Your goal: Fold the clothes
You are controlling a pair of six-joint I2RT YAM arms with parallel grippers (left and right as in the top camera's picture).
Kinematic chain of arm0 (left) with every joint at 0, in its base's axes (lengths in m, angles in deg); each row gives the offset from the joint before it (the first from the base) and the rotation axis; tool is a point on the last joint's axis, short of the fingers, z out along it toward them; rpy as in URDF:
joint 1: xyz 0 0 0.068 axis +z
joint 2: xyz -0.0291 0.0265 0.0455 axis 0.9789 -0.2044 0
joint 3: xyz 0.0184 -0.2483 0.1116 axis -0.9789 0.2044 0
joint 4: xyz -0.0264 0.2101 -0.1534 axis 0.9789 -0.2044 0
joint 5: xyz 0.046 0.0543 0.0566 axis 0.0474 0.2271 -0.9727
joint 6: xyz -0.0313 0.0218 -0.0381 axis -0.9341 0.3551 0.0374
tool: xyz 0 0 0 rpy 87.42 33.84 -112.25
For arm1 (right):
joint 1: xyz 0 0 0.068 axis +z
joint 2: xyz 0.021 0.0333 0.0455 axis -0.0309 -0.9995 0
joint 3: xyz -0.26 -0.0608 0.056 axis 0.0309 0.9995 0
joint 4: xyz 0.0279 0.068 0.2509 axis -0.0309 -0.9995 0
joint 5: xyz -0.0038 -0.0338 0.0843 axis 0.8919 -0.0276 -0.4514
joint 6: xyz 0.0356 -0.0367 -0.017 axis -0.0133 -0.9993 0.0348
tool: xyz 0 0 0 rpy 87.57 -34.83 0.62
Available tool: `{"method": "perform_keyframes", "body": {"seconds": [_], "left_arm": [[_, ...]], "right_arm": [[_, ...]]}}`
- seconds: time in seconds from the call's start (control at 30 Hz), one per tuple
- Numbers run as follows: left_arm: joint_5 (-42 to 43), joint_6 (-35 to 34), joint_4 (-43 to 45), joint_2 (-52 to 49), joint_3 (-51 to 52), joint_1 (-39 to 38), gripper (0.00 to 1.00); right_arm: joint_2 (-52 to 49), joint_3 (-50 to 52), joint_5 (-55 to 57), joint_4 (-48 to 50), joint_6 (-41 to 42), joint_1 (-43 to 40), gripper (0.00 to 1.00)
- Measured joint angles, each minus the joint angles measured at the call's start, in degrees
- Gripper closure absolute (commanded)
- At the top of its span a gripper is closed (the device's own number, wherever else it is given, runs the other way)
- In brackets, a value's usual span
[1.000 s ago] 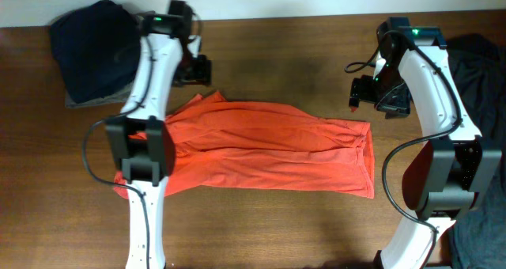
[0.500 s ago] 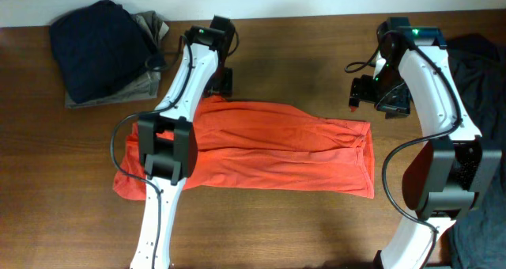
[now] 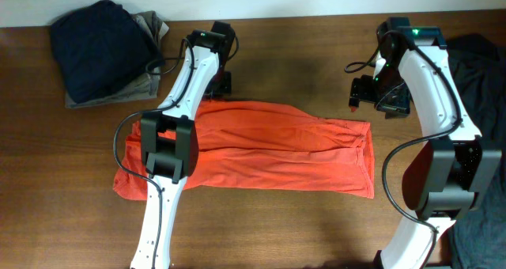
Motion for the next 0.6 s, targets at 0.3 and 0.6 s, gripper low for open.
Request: {"method": "perform_keyframes", "body": {"seconds": [0.3,0.6], "left_arm": [[-4.5,-3.0,-10.8,-0.1,-8.6,0.0,0.99],[-5.6,-5.5,-18.5,0.1,-19.5,0.0,0.98]], "right_arm": [[0.0,0.0,0.0,-0.2,0.2,0.0,0.28],[0.0,0.0,0.0,-3.7,1.0,0.0,0.31]]}}
